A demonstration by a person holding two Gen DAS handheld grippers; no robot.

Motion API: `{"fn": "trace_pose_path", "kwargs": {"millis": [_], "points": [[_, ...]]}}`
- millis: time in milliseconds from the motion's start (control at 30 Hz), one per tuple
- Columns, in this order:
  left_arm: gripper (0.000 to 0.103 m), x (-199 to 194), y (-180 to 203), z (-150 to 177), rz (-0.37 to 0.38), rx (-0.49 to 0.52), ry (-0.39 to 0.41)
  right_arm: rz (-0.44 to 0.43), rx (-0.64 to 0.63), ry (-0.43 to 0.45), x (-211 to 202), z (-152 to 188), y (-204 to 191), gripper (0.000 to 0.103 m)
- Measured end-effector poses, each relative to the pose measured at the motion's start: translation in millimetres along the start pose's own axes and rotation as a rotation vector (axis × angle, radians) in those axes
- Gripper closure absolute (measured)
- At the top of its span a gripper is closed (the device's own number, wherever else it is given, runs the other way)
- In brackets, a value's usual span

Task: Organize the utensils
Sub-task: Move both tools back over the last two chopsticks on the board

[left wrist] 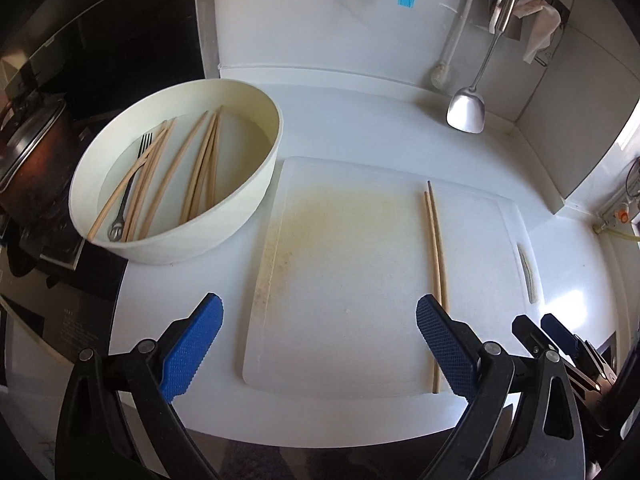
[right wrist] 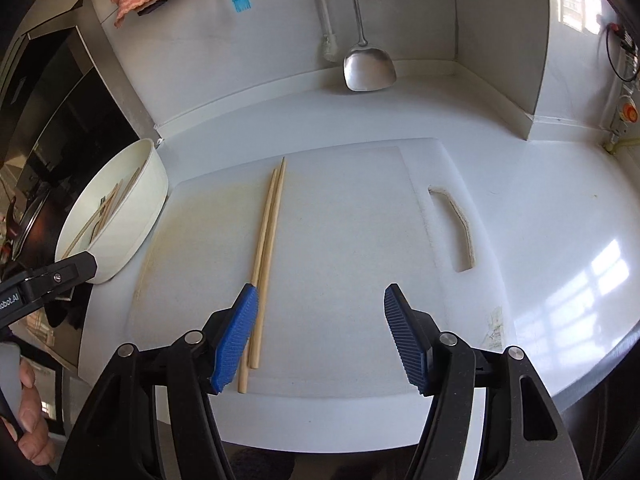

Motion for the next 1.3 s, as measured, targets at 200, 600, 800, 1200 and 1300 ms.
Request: {"fn": "trace_pose_path", "kwargs": {"millis": [200,600,800,1200,1300], "points": [[0.007,-3.4,-12.7,13.7,-0.062,-0.023,0.016,-0.036,-0.031,-0.008,28.4,-8.2,-4.6,0.04],[0.007,21.3,-23.7,5.9,-0.046,-0.003,0.017,0.049,-0.047,-0.006,69.9,-20.0,-19.3,0.04],[0.007,33.0,-28.0,5.6,-0.034,-0.005,-0.005,0.091,-0.066,-0.018,79.2,-20.0,-21.2,0.04],[0.007,42.2,-37.3,2.6,-0.031,-0.004,-0.027,0.157,-0.133,-0.015,87.7,-20.3,-26.2,0.041],[0.007,44.1,-38.9,1.8,-0.027,-0.003,-0.03,0.164,-0.142,-0.01,87.8,-19.7,-26.8,0.041]]}}
Point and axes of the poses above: each gripper's, at about its wrist camera, not at the fingertips, and x roughly the way its jaws point, y to its right, z to its underside, the point moved 8 cm from there along x, roughly the way its jaws point, and after that the axes turned 9 degrees about -x, right-handed, at the moved point
